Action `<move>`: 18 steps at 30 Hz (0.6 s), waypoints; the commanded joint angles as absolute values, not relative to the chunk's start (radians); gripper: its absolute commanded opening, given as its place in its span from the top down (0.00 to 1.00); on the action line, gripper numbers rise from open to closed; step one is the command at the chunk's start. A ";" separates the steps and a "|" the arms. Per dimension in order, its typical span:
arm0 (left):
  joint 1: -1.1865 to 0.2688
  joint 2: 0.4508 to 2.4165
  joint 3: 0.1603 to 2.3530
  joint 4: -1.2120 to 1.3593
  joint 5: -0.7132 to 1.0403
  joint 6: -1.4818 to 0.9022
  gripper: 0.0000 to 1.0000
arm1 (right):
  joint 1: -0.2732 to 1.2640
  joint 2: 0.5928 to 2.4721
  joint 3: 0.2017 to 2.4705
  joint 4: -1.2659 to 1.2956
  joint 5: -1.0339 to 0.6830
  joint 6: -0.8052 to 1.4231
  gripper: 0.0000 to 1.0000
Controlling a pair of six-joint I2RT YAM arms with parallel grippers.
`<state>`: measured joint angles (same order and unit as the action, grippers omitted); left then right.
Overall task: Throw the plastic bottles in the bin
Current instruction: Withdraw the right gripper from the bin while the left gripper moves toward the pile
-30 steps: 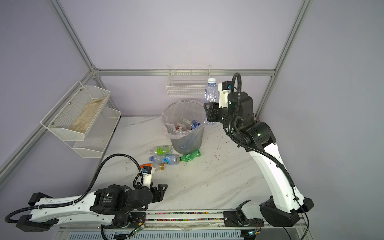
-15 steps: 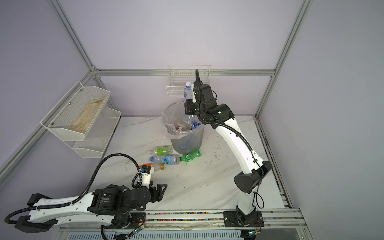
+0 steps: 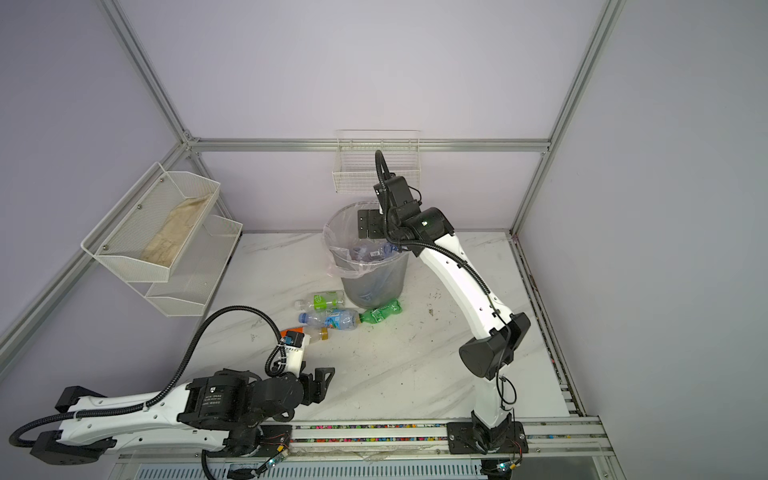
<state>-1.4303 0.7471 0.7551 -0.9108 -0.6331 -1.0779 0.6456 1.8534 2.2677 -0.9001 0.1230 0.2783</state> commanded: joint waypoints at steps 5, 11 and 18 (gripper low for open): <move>-1.436 0.720 0.807 -0.937 -0.698 -1.029 0.14 | 0.652 1.644 2.045 -0.798 0.129 0.271 0.03; -1.436 0.716 0.847 -0.932 -0.738 -0.934 0.10 | 0.653 1.473 1.821 -0.727 0.115 0.276 0.02; -1.434 0.781 0.954 -0.889 -0.769 -0.689 0.04 | 0.652 1.290 1.576 -0.664 0.094 0.288 0.02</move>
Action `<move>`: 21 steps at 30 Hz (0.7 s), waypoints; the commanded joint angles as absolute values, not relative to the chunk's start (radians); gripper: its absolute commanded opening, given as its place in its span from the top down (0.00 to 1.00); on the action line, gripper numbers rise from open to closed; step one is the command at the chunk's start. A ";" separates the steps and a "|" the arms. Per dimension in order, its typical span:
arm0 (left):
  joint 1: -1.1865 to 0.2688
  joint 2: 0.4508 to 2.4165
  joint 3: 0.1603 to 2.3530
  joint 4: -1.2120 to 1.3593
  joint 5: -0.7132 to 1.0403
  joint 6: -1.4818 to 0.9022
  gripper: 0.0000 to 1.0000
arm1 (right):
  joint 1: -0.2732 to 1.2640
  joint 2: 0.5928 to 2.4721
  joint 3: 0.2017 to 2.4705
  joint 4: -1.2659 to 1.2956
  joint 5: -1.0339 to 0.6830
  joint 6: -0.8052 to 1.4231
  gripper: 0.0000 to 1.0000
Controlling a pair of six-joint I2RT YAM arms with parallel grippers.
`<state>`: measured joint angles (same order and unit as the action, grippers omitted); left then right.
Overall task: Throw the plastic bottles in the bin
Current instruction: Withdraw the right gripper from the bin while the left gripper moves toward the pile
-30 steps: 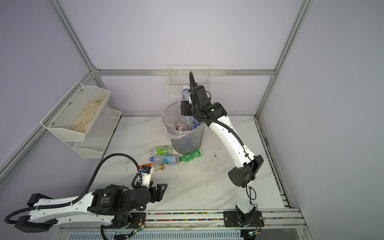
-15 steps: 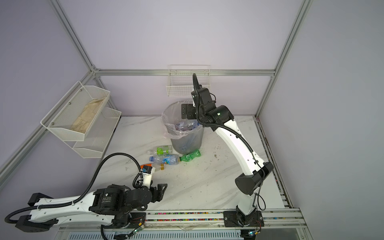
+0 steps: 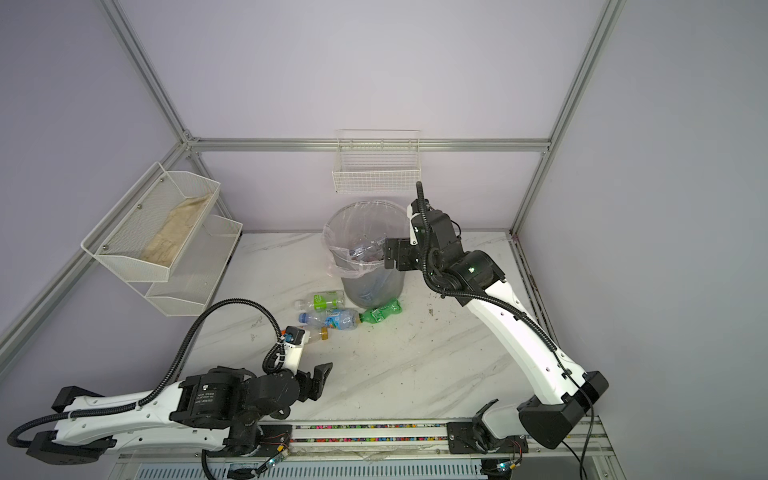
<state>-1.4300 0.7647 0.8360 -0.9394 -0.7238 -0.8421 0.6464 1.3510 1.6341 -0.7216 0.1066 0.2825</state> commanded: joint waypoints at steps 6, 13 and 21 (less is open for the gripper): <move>-1.332 0.826 1.020 -0.789 -0.663 -0.419 0.00 | 0.653 1.194 1.432 -0.636 0.066 0.282 0.02; -1.090 0.968 1.090 -0.806 -0.426 -0.262 0.00 | 0.653 1.129 1.350 -0.612 0.047 0.283 0.02; -1.006 1.122 1.087 -0.740 -0.425 -0.180 0.00 | 0.652 1.084 1.280 -0.604 0.060 0.257 0.02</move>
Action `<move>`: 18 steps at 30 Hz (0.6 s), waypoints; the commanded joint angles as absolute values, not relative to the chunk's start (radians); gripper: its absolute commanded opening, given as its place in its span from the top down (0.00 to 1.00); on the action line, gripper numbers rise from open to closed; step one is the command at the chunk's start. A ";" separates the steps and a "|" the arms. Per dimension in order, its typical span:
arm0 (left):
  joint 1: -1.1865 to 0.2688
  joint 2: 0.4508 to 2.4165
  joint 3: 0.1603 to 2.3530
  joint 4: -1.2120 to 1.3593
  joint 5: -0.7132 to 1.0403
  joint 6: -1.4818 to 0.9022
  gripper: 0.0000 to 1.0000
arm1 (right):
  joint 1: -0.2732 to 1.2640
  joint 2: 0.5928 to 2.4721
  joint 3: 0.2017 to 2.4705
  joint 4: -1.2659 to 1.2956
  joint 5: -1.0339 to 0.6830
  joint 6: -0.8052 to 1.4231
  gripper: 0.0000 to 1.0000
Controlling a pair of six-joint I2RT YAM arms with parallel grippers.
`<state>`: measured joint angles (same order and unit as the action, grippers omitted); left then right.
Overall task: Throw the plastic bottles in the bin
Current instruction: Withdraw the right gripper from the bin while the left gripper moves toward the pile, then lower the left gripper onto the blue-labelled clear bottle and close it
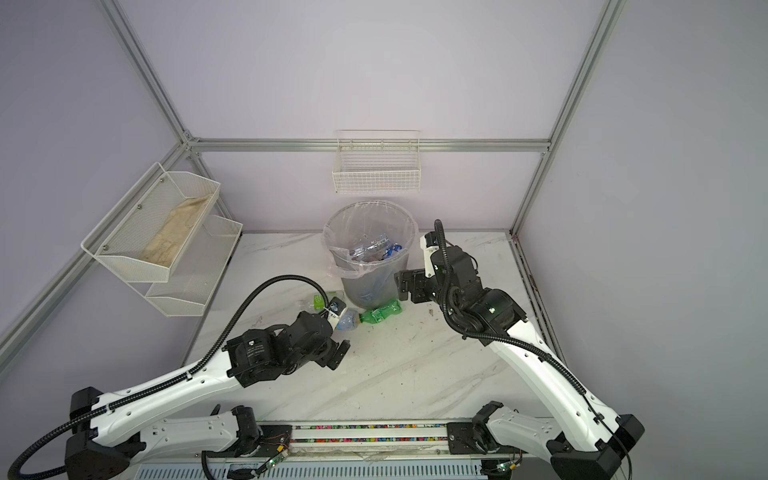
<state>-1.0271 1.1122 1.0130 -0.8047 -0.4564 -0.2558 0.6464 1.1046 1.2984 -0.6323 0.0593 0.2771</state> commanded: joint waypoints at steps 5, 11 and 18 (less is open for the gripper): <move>-0.976 1.183 1.069 -0.662 -0.405 -0.110 0.00 | 0.652 1.062 1.253 -0.601 0.080 0.250 0.02; -0.939 1.294 1.075 -0.624 -0.410 -0.028 0.00 | 0.652 1.043 1.231 -0.601 0.087 0.252 0.02; -0.893 1.404 1.110 -0.626 -0.411 0.016 0.00 | 0.652 1.000 1.197 -0.604 0.098 0.261 0.02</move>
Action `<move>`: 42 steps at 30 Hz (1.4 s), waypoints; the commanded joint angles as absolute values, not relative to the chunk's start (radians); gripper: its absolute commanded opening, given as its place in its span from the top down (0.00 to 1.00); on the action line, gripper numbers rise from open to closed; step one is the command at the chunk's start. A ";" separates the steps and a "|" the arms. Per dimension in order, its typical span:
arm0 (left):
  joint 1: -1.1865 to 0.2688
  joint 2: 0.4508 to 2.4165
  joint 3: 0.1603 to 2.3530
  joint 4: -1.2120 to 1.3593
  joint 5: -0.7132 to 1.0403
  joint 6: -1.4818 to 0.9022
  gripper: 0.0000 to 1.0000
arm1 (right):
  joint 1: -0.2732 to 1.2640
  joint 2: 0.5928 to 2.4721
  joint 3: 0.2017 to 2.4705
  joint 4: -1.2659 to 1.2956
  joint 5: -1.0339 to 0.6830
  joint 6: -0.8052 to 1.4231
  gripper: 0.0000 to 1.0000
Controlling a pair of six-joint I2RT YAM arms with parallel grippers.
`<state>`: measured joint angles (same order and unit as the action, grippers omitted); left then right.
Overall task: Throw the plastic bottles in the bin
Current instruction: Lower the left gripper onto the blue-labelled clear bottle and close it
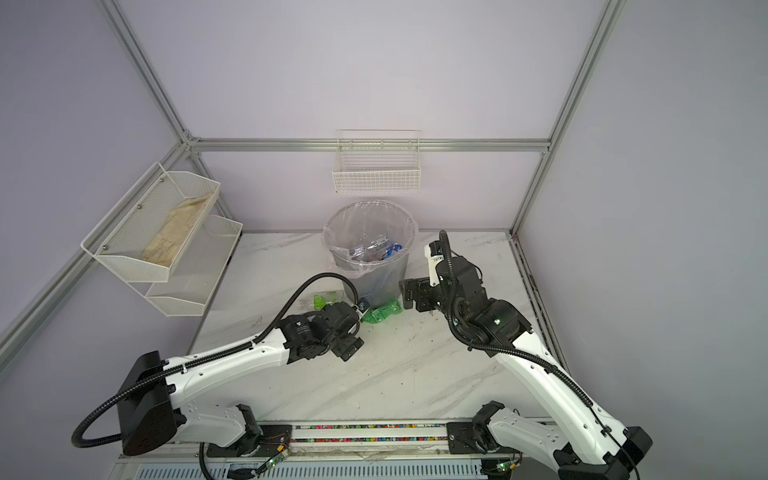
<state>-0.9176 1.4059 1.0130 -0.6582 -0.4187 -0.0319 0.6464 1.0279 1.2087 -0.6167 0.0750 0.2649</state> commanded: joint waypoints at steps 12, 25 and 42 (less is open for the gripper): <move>-0.769 1.570 1.133 -0.574 -0.345 0.065 0.00 | 0.651 0.976 1.183 -0.608 0.095 0.272 0.02; -0.753 1.679 1.157 -0.581 -0.336 0.077 0.19 | 0.651 0.970 1.176 -0.609 0.098 0.276 0.03; -0.813 1.606 1.117 -0.592 -0.437 0.091 0.67 | 0.651 0.949 1.154 -0.600 0.100 0.291 0.02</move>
<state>-0.7898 1.6730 1.0695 -0.5968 -0.4000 0.0727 0.6464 0.9604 1.1748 -0.6144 0.0895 0.2832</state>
